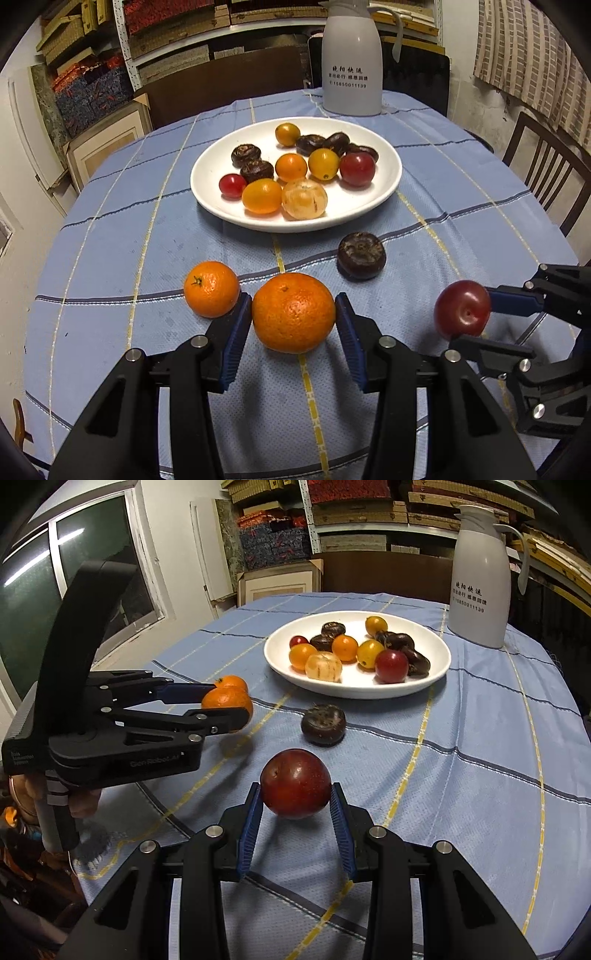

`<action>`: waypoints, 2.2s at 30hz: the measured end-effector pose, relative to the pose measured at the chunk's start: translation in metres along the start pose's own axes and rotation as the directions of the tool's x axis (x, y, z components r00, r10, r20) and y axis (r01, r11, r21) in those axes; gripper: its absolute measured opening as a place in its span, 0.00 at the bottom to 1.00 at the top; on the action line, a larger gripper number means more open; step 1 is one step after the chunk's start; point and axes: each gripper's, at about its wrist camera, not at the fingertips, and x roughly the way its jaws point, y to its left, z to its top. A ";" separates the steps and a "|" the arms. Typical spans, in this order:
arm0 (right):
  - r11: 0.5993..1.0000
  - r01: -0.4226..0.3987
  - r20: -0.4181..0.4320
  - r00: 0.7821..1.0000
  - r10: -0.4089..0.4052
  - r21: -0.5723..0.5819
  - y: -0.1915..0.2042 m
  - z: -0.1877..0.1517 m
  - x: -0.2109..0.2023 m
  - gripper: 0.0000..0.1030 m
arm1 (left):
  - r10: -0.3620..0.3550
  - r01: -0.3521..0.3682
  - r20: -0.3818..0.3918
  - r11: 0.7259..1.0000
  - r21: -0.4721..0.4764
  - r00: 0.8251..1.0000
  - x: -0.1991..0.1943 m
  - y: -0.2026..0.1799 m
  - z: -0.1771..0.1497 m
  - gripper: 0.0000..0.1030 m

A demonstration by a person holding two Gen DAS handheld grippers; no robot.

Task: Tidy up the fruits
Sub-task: 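Grasp large orange with left tool while right tool grasps red plum, then carry orange with left tool while right tool carries plum, release both on plate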

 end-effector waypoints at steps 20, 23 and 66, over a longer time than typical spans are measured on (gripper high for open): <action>1.000 -0.011 0.048 0.999 0.012 -0.015 -0.012 0.032 -0.004 0.36 | 0.026 -0.025 0.040 1.000 -0.015 0.999 -0.002 0.023 0.036 0.44; 1.000 0.005 0.088 0.996 -0.003 -0.021 -0.020 0.052 -0.013 0.36 | 0.030 -0.028 0.064 0.999 -0.028 0.997 -0.004 0.031 0.057 0.44; 0.991 0.075 0.116 0.989 -0.087 0.111 -0.088 0.186 0.097 0.62 | 0.139 -0.136 0.046 0.990 -0.048 0.989 0.092 0.049 0.142 0.64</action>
